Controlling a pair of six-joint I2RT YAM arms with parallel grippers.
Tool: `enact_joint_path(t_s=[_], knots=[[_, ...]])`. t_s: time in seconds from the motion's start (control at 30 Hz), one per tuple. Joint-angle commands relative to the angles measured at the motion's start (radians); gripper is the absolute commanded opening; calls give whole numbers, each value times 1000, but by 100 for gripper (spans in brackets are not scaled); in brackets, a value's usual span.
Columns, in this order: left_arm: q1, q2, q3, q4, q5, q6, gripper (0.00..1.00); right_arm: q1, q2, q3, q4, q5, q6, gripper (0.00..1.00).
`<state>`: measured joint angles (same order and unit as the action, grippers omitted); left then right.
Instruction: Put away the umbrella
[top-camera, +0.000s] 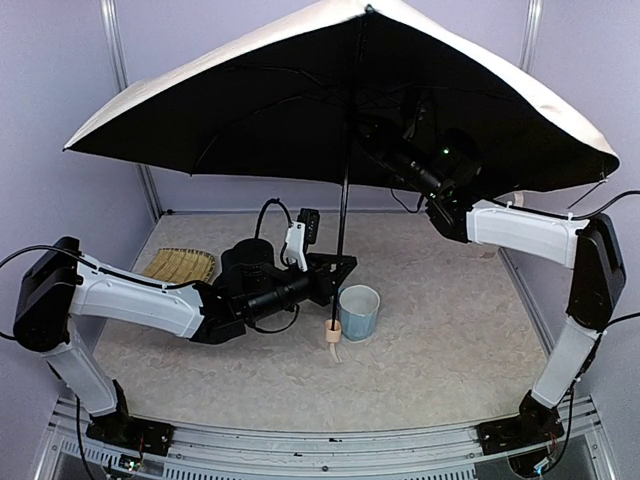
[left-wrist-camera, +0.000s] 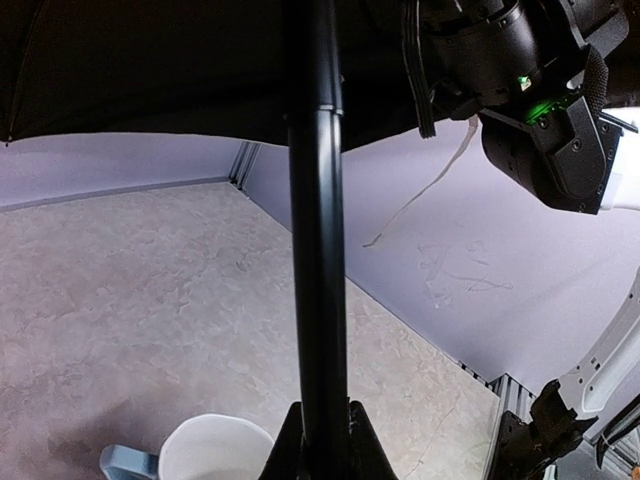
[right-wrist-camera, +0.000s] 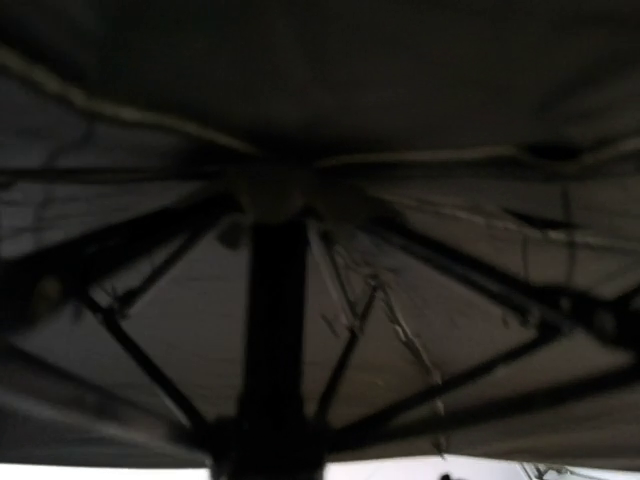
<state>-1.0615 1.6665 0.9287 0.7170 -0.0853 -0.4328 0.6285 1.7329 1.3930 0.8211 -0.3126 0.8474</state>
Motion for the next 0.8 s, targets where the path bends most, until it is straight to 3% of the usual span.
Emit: enact_joint_path(t_s=[0.0, 0.2, 0.5, 0.7, 0.77], knots=[[-11, -11, 21, 113, 19, 48, 0, 8, 32, 59, 33, 35, 47, 49], [-10, -16, 12, 124, 12, 53, 0, 8, 47, 51, 86, 29, 86, 42], [-11, -22, 6, 130, 18, 51, 0, 7, 51, 51, 100, 17, 87, 0], [-6, -52, -12, 126, 8, 60, 0, 7, 46, 67, 78, -8, 53, 0], [6, -74, -18, 112, -4, 80, 0, 7, 49, 99, 29, -54, 21, 4]])
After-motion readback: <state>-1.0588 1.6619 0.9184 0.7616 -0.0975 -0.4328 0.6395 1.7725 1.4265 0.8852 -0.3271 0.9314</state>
